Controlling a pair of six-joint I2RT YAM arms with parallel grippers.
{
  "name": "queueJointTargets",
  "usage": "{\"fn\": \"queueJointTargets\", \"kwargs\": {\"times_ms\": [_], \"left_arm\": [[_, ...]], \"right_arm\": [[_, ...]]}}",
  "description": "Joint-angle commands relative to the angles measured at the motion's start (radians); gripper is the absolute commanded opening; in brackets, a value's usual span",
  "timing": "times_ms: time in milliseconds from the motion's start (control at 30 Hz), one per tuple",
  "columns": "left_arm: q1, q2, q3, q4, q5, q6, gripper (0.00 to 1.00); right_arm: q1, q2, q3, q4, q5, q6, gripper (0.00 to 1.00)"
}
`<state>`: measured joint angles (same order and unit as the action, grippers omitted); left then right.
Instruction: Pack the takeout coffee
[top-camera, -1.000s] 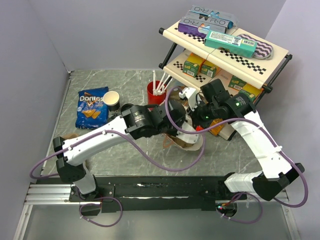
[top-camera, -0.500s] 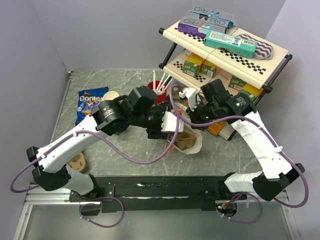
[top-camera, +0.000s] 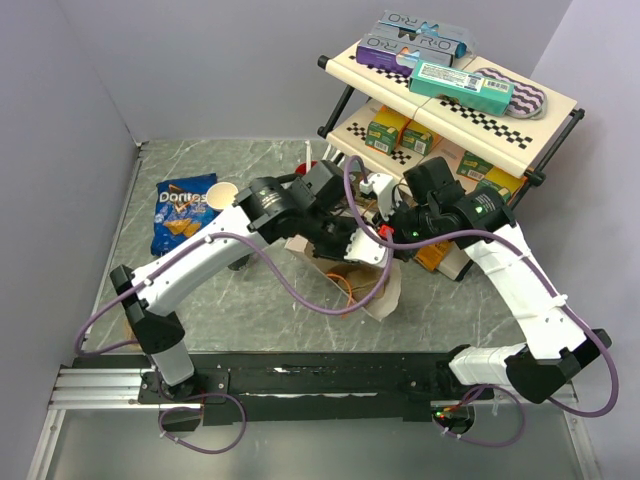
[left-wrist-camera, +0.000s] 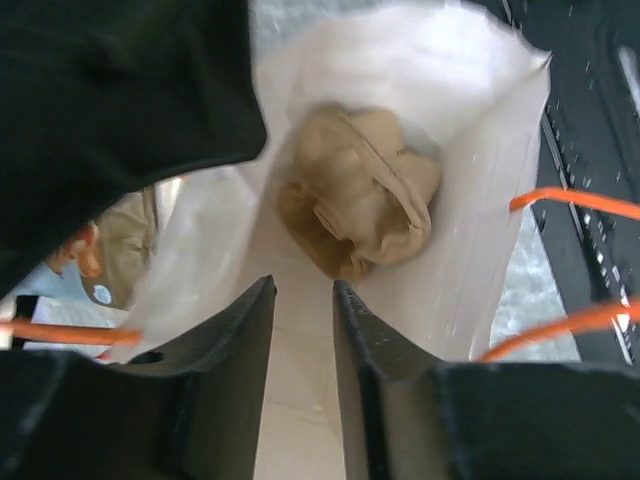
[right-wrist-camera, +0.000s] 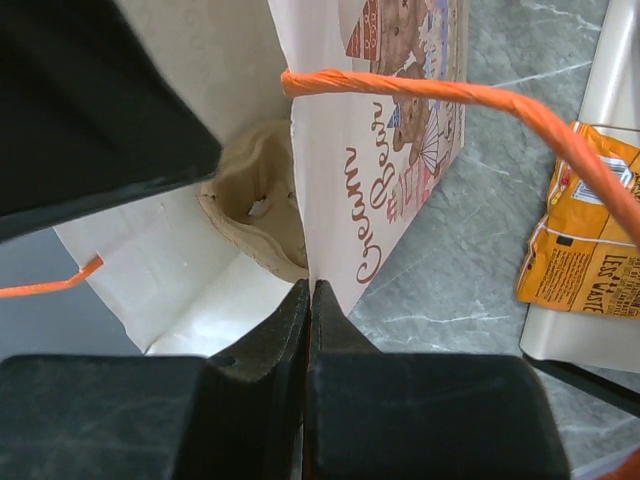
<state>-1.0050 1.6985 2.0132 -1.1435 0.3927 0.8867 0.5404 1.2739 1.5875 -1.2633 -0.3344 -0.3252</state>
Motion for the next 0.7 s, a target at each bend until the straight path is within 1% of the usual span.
{"fn": "queueJointTargets", "kwargs": {"times_ms": [0,67,100,200,267,300,367,400,500,600,667], "left_arm": [[-0.010,-0.042,-0.072,-0.013,-0.043,0.093,0.33],[-0.018,-0.095,-0.144,0.025,-0.077,0.119,0.31],[-0.020,-0.114,-0.212,0.056,-0.096,0.129,0.31],[-0.027,-0.158,-0.295,0.080,-0.121,0.164,0.31],[-0.029,-0.155,-0.309,0.082,-0.124,0.173,0.33],[-0.027,-0.137,-0.304,0.065,-0.123,0.184,0.37],[-0.030,-0.112,-0.277,0.045,-0.120,0.216,0.41],[-0.029,-0.088,-0.268,0.041,-0.121,0.225,0.45],[-0.037,-0.063,-0.269,0.074,-0.159,0.262,0.50],[-0.047,-0.033,-0.301,0.136,-0.241,0.297,0.53],[-0.049,-0.017,-0.304,0.131,-0.262,0.331,0.54]], "right_arm": [[0.000,-0.019,0.017,0.044,0.008,0.032,0.00],[0.000,-0.015,0.035,0.053,0.008,0.043,0.00],[0.001,-0.013,0.043,0.056,0.003,0.048,0.00],[0.001,0.001,0.071,0.059,-0.015,0.048,0.00],[0.003,0.013,0.080,0.058,-0.031,0.035,0.00],[0.001,0.016,0.080,0.058,-0.050,0.028,0.00],[0.007,0.022,0.074,0.058,-0.067,0.023,0.00],[0.013,0.024,0.075,0.058,-0.081,0.017,0.00],[0.046,0.022,0.071,0.056,-0.084,-0.009,0.00],[0.062,0.024,0.069,0.061,-0.083,-0.014,0.00],[0.064,0.021,0.066,0.059,-0.089,-0.014,0.00]]}}
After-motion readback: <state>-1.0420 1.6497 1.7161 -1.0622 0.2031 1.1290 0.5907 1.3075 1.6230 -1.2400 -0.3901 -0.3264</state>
